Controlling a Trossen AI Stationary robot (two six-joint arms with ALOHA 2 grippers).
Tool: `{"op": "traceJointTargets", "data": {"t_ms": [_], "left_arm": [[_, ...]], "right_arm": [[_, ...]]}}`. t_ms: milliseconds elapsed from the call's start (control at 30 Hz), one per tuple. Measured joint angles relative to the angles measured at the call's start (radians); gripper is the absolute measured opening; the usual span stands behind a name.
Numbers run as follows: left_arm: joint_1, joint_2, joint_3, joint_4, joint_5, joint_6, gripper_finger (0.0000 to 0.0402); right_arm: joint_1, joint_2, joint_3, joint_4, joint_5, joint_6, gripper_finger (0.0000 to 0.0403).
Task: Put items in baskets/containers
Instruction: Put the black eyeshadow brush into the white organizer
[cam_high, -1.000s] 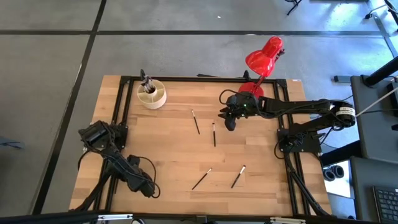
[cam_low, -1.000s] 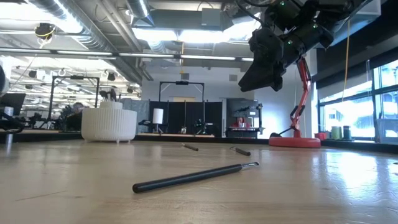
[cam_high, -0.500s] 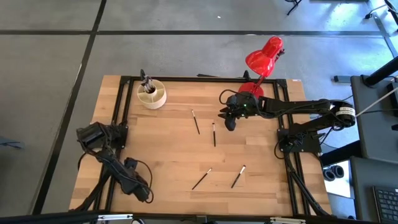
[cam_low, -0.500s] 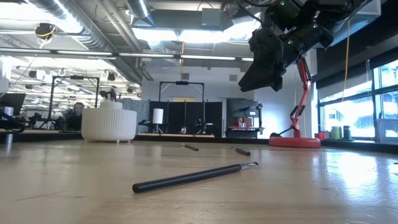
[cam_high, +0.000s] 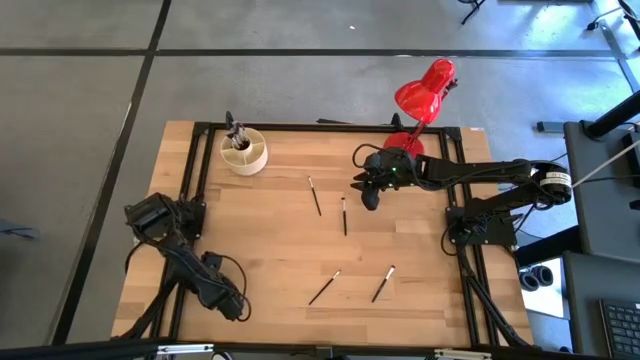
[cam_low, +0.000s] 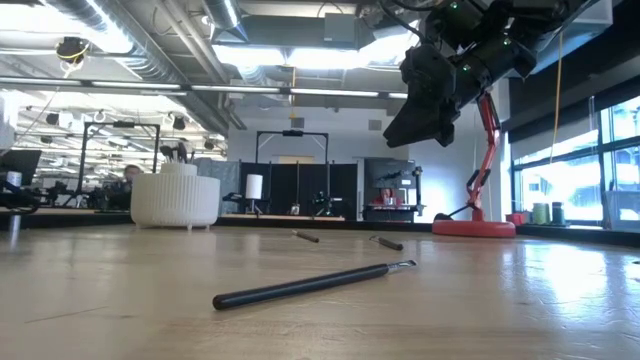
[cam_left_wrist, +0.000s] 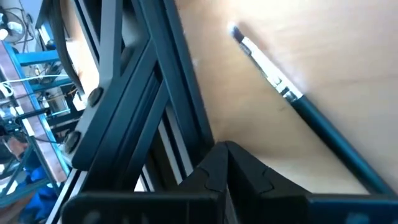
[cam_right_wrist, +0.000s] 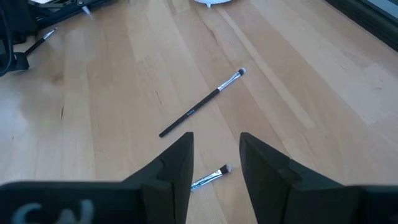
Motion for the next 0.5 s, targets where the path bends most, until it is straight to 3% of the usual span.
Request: {"op": "traceJointTargets", "data": {"t_ms": [133, 267, 500], "left_arm": [[0.019, 0.002, 0.020, -0.056, -0.041, 0.029, 0.0004], [0.022, -0.027, 0.054, -0.135, -0.158, 0.015, 0.0010], [0.021, -0.128, 0.044, -0.098, -0.318, -0.092, 0.0039]], "right_arm": [[0.000, 0.000, 0.000, 0.000, 0.000, 0.000, 0.0129], [0.000, 0.000, 0.000, 0.000, 0.000, 0.000, 0.0129], [0.000, 0.000, 0.000, 0.000, 0.000, -0.001, 0.0129]]}}
